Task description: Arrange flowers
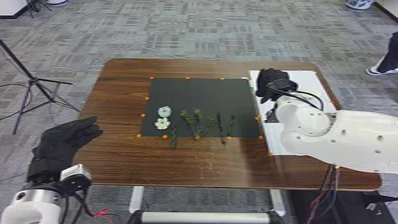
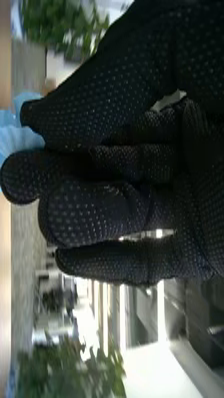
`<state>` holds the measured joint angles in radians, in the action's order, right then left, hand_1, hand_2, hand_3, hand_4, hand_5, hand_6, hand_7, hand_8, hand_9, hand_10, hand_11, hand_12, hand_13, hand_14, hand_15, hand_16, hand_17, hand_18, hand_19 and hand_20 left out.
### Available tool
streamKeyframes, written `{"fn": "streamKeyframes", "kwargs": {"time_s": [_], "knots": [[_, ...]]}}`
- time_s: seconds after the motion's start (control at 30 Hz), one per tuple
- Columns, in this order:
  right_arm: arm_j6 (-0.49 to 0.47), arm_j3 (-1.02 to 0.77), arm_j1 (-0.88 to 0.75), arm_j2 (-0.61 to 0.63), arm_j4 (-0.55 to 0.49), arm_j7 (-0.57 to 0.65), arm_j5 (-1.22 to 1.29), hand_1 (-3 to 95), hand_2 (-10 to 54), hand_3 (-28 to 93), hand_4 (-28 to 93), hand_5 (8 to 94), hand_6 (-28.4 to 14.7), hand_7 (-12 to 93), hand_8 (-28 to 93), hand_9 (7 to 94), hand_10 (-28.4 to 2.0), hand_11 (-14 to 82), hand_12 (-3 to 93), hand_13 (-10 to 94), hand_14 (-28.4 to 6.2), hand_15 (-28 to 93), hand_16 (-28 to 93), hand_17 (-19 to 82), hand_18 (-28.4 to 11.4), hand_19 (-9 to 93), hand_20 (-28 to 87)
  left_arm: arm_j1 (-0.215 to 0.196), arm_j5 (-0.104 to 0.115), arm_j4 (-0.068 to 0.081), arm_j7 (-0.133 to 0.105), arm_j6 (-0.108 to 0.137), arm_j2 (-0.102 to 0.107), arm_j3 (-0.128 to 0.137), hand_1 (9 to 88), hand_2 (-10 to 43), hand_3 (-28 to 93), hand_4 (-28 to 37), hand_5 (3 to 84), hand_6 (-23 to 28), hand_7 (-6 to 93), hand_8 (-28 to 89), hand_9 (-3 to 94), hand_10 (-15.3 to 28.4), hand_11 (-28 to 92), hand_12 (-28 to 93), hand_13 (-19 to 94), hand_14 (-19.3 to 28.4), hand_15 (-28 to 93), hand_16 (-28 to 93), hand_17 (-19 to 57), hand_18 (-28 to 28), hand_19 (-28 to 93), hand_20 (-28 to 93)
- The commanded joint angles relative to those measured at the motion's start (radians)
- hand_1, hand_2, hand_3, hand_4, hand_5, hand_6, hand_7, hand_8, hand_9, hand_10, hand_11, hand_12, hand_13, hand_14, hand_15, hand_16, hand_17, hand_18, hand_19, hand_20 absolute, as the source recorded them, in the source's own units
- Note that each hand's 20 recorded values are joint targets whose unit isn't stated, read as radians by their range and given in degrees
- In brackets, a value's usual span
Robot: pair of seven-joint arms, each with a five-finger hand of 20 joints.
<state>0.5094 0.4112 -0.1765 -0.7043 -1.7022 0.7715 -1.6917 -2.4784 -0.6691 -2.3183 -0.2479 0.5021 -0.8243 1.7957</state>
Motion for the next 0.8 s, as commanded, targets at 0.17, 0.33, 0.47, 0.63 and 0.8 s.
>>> {"fn": "streamKeyframes", "kwargs": {"time_s": [0.17, 0.33, 0.47, 0.63, 0.8], "knots": [[0.037, -0.034, -0.005, -0.163, 0.001, -0.011, 0.012, 56.7, -9.2, 76, -28, 76.1, 1.1, 33, -8, 89.9, -4.9, 14.2, 37.9, 79, -3.6, 58, 27, 31, -19.9, 91, 0, 0.034, -0.031, 0.003, 0.051, -0.027, -0.010, 0.001, 23.5, -0.7, 88, -23.1, 56.3, 13.0, 15.5, -10, 46.7, 20.5, 37, 13, 33, 23.5, 56, -9, -5.7, 17.8, 43, 13], [0.051, -0.030, -0.012, -0.251, 0.037, 0.004, 0.021, 56.7, -9.1, 76, -28, 76.0, 1.1, 33, -8, 89.9, -4.9, 14.2, 37.9, 79, -3.6, 58, 27, 30, -19.9, 91, 0, 0.032, -0.021, 0.004, 0.039, -0.019, 0.000, 0.003, 23.5, -0.7, 88, -23.1, 56.3, 13.0, 15.5, -10, 46.6, 20.5, 37, 13, 33, 23.5, 56, -9, -5.7, 17.8, 43, 13], [0.041, -0.049, -0.028, -0.290, 0.061, 0.007, 0.032, 56.6, -9.2, 76, -28, 76.1, 1.1, 33, -8, 89.9, -4.9, 14.2, 37.8, 78, -3.7, 58, 27, 30, -19.8, 91, 0, 0.056, -0.031, 0.011, 0.050, -0.033, 0.001, 0.000, 23.5, -0.6, 88, -23.1, 56.2, 13.1, 15.5, -10, 46.6, 20.5, 37, 13, 33, 23.5, 56, -9, -5.7, 17.8, 43, 13], [0.044, -0.065, -0.051, -0.329, 0.086, 0.017, 0.041, 56.6, -9.2, 76, -28, 76.2, 1.1, 33, -8, 89.9, -4.9, 14.2, 37.8, 78, -3.8, 58, 27, 30, -19.7, 91, 0, 0.079, -0.054, 0.017, 0.082, -0.057, -0.007, 0.000, 23.4, -0.6, 88, -23.1, 56.3, 13.1, 15.5, -10, 46.6, 20.6, 37, 13, 33, 23.6, 56, -9, -5.7, 17.8, 43, 14], [0.039, -0.092, -0.080, -0.375, 0.118, 0.024, 0.055, 56.7, -9.1, 76, -28, 76.2, 1.1, 33, -8, 89.9, -5.0, 14.2, 37.8, 78, -3.8, 58, 27, 30, -19.8, 91, 1, 0.103, -0.063, 0.024, 0.096, -0.070, -0.015, -0.010, 23.4, -0.7, 88, -23.1, 56.4, 13.1, 15.5, -10, 46.7, 20.6, 37, 13, 33, 23.6, 56, -9, -5.7, 17.8, 43, 14]]}}
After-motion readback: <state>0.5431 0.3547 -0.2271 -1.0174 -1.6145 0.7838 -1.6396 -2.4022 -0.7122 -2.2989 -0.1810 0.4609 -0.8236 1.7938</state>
